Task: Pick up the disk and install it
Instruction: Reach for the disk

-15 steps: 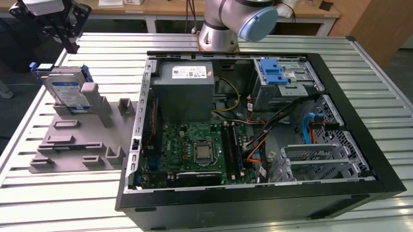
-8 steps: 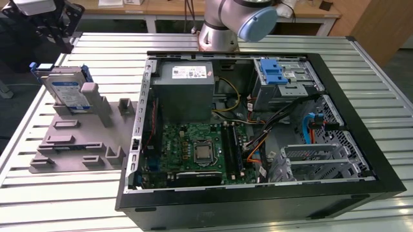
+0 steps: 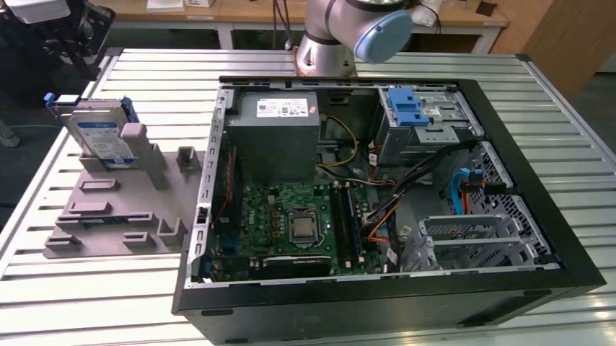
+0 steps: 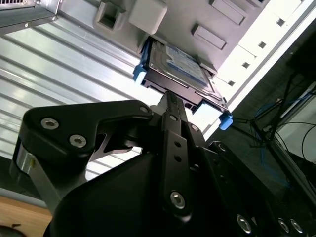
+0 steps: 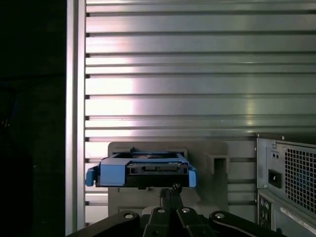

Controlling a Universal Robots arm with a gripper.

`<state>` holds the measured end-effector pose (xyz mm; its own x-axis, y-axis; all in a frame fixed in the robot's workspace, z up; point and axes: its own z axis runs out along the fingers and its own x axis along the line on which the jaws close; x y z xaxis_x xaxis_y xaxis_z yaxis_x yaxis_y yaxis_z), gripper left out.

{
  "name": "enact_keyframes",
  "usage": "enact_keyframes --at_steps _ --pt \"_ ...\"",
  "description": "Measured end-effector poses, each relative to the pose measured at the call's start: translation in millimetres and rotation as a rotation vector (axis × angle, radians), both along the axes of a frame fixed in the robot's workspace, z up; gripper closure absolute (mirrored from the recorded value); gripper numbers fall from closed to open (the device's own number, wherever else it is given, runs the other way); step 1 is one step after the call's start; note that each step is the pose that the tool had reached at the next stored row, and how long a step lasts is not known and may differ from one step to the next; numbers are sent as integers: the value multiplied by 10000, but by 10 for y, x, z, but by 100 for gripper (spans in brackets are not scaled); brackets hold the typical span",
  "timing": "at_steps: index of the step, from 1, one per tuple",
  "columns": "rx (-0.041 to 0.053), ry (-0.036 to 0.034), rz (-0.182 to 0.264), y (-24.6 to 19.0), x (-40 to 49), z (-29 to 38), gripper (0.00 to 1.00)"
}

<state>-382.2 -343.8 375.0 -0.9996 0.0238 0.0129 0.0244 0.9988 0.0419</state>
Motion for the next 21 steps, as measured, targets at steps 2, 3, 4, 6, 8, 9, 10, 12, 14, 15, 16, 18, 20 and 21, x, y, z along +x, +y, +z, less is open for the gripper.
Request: enact_keyframes --at_steps 2,3,4,6,8,9,10,12,14,15,16,18,20,21 --pt "1 -1 9 0 -41 -8 89" --pt "0 0 14 0 -62 -12 89" --pt "1 -1 19 0 -83 -17 89" --pt "0 1 29 0 -126 -26 89" --pt "1 0 36 0 -169 -33 89" --pt "0 0 40 0 -190 -35 89" --pt "1 -1 43 0 -214 -37 89" --pt "0 0 51 0 -262 -39 89" --pt "0 1 57 1 -300 -40 89" --pt "0 1 59 1 -315 -40 89" --pt "1 0 59 1 -324 -41 89" --pt "0 0 61 1 -336 -41 89" --pt "1 0 60 1 -369 -43 89" --pt "0 0 61 1 -386 -44 89"
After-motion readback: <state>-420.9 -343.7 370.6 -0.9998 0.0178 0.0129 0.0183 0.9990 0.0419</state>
